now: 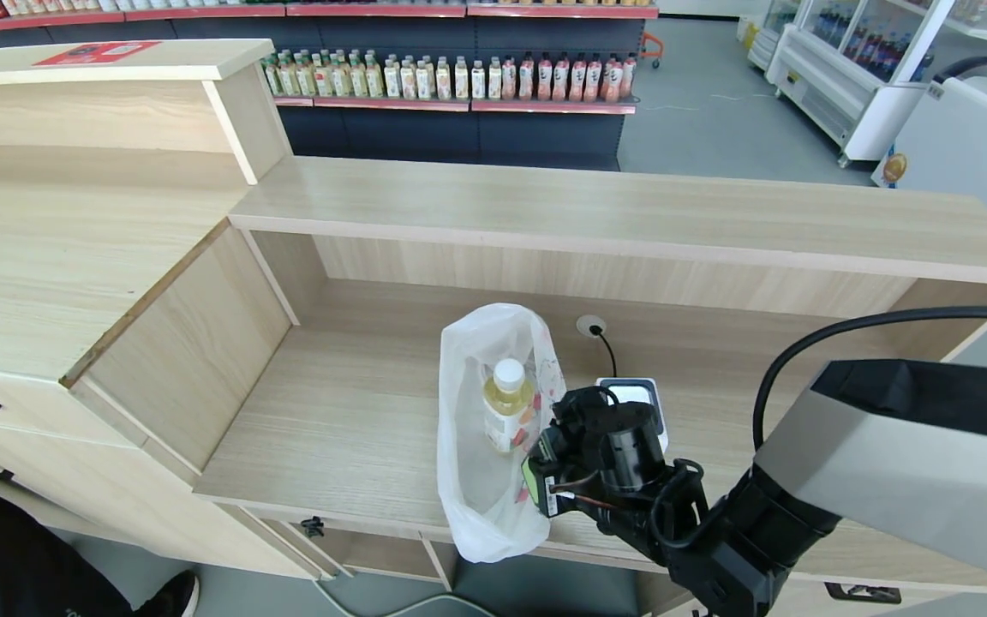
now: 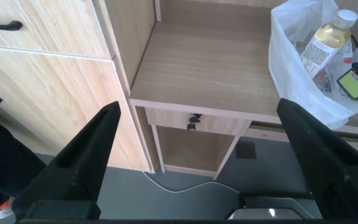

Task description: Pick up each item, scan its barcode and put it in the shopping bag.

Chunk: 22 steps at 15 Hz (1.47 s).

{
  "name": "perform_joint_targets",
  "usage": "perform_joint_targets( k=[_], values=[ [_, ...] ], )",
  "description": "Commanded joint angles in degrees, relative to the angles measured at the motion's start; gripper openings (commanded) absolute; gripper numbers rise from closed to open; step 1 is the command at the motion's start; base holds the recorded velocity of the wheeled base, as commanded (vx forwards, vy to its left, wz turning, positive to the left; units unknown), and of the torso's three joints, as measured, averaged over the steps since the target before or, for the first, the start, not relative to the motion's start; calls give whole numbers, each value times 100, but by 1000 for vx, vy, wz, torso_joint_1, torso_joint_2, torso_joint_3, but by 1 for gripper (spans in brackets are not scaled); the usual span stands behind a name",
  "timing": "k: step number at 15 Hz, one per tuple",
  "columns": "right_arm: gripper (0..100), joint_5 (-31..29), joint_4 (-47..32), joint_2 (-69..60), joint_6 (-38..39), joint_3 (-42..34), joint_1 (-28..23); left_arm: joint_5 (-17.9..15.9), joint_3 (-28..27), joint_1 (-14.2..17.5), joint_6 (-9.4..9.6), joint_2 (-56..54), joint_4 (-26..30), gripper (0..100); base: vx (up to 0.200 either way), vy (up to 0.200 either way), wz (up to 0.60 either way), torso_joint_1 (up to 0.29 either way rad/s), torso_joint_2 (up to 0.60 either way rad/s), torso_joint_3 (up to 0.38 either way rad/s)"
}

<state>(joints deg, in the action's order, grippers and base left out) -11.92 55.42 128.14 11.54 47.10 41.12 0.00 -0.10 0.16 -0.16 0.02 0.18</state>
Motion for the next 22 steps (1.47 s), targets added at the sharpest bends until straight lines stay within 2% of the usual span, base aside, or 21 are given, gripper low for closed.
perform_joint_targets(
  k=[1, 8, 11, 13, 22],
  values=[
    [0, -3, 4, 177, 6, 194, 1, 0, 1, 2, -2, -2, -1, 100, 0, 0, 0, 0, 0, 0],
    [0, 6, -14, 634, 14, 1178, 142, 0, 1, 2, -2, -2, -1, 100, 0, 0, 0, 0, 0, 0],
    [0, -47, -14, 783, -3, 1169, 221, 9, 1, 2, -2, -2, -1, 100, 0, 0, 0, 0, 0, 0],
    [0, -416, -57, 915, -152, 1117, 221, 0, 1, 2, -2, -2, -1, 100, 0, 0, 0, 0, 0, 0],
    [0, -434, -5, 985, -451, 967, 124, 0, 1, 2, -11, -2, -1, 100, 0, 0, 0, 0, 0, 0]
  ],
)
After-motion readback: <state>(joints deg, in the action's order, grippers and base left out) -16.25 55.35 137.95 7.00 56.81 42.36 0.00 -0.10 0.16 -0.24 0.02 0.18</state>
